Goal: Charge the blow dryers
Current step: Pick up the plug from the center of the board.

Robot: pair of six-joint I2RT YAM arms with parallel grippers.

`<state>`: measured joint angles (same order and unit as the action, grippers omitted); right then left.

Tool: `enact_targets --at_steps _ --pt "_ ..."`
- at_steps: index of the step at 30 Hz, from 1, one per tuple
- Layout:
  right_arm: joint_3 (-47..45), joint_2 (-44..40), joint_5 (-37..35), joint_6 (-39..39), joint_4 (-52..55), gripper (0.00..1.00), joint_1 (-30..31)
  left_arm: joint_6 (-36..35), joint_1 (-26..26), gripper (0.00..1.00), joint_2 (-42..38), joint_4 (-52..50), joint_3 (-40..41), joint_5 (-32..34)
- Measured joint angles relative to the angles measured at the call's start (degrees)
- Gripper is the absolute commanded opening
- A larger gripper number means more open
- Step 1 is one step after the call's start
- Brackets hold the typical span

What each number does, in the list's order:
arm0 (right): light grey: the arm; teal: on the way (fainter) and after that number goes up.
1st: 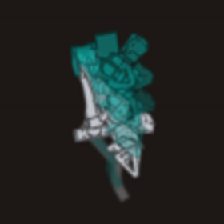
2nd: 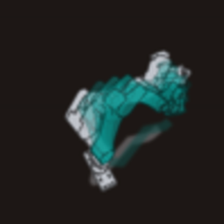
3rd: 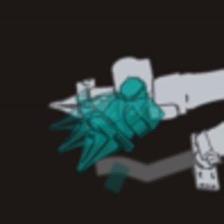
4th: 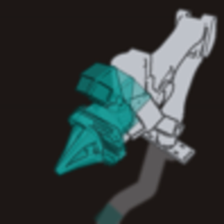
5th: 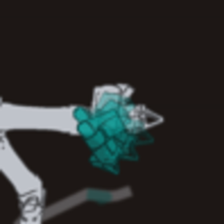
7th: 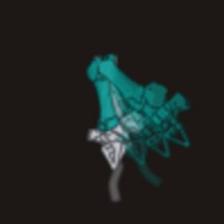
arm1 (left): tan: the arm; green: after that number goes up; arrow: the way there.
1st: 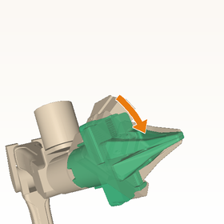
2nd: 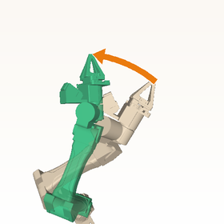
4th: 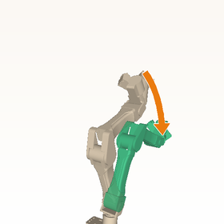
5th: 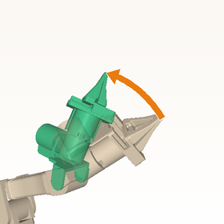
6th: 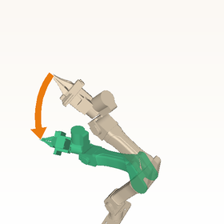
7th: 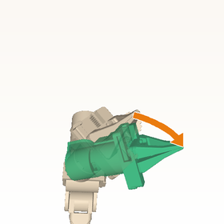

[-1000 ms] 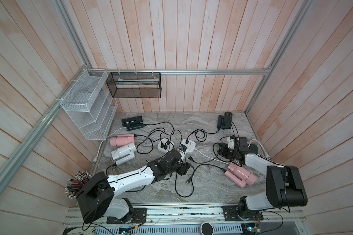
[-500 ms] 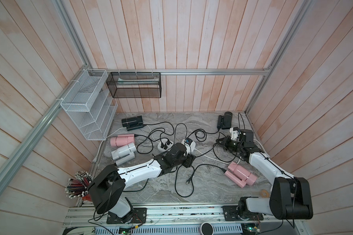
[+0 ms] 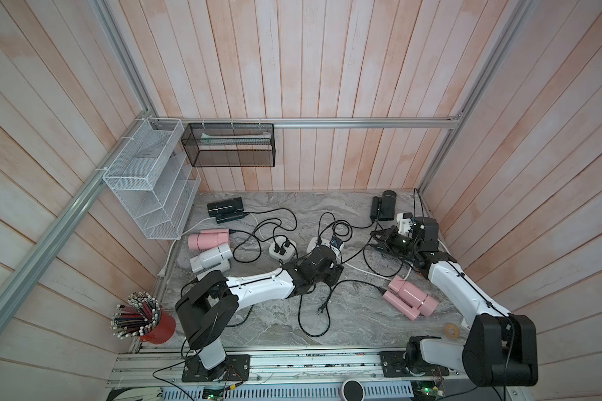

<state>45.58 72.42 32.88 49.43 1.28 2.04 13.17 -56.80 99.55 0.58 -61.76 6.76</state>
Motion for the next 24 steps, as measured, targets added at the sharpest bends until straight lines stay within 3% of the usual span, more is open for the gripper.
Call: enact_targets --at_steps 4,13,24 --pt "0.0 0.0 0.0 0.4 0.0 0.03 0.0 0.9 -2.3 0.57 4.7 -1.2 -3.5 2.0" --pt "0.0 0.0 0.0 0.5 0.0 0.03 0.0 8.5 -2.1 0.46 13.4 -8.2 -12.9 10.4" --pt "0.0 -0.5 -0.1 0.6 0.0 0.03 0.0 14.1 -2.0 0.41 17.2 -15.0 -16.9 15.4"
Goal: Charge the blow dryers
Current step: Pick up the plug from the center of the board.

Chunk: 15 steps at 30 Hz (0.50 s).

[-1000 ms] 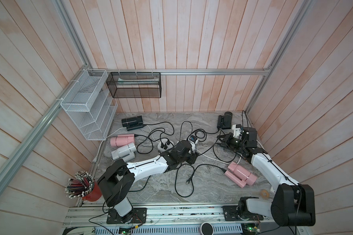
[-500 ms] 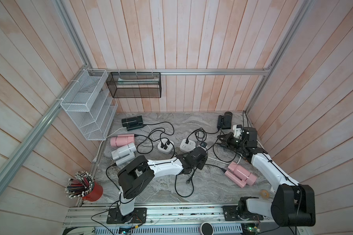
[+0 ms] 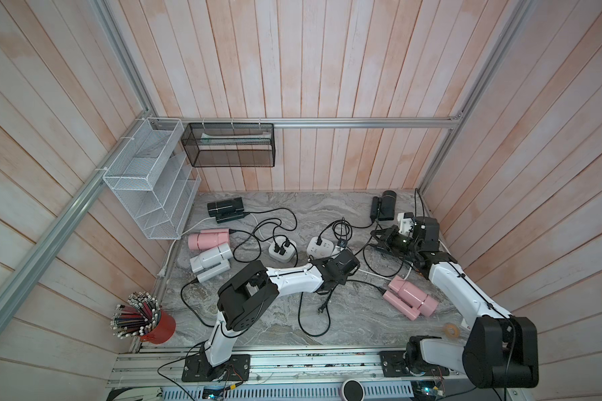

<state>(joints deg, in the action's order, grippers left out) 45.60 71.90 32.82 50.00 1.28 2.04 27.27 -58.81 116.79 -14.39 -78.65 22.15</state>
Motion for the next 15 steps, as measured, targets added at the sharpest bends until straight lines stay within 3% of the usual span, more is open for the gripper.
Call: enact_targets --at_steps 5,15 --pt "0.0 0.0 0.0 0.0 0.0 0.03 0.0 0.6 0.3 0.36 0.1 -0.3 0.0 0.4" --pt "0.0 0.0 0.0 0.2 -0.3 0.03 0.0 1.3 0.5 0.36 1.3 0.2 -1.6 0.2"
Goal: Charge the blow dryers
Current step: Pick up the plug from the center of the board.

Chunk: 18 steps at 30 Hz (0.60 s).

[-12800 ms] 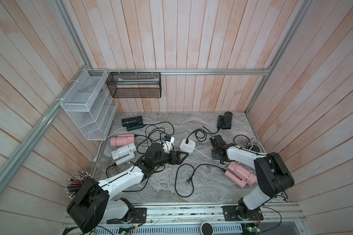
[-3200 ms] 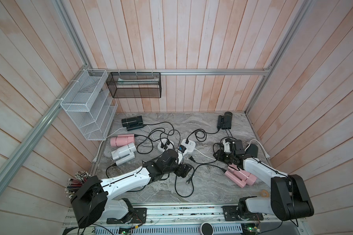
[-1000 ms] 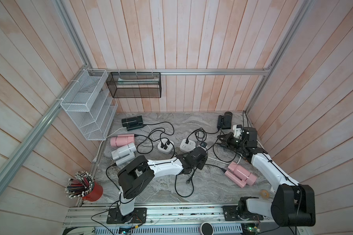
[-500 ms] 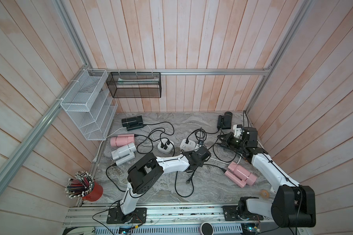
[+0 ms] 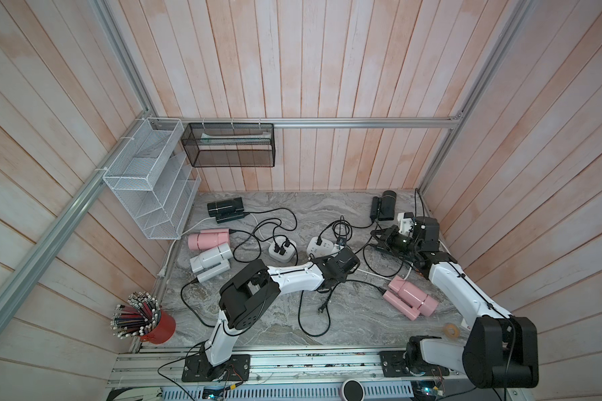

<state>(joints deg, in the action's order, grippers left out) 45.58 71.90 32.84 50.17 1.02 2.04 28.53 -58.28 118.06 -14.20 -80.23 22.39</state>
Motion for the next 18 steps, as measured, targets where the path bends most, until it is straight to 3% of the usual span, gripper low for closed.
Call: enact_targets --at_steps 18 --pt "-0.5 0.0 0.0 0.4 -0.7 0.03 0.0 -0.1 0.9 0.11 1.1 0.7 0.3 -0.9"
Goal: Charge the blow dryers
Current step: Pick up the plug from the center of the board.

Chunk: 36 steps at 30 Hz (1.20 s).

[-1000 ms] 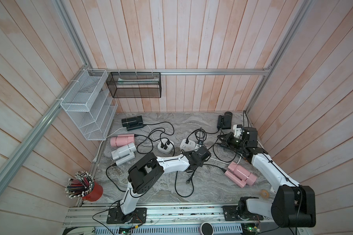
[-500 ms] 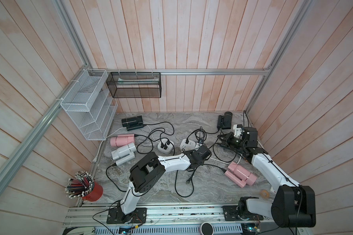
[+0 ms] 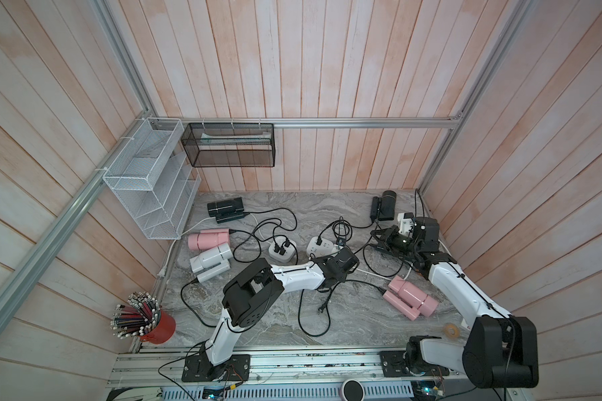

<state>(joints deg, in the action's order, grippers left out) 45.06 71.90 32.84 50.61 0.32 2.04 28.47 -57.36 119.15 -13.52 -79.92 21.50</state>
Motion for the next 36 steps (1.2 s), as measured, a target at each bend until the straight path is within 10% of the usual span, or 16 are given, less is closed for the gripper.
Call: enact_targets --at_steps 13,26,36 --pt "-0.1 1.0 0.0 0.5 -1.1 0.03 0.0 -9.3 0.6 0.09 -9.1 6.7 6.8 -6.7" --pt "-0.2 1.9 0.1 4.1 -4.0 0.02 0.1 -13.4 -0.5 0.54 -9.9 9.3 9.2 -8.6" --pt "-0.1 2.2 0.0 5.2 -4.9 0.02 0.9 -6.9 -0.7 0.54 0.4 3.8 -3.4 -1.5"
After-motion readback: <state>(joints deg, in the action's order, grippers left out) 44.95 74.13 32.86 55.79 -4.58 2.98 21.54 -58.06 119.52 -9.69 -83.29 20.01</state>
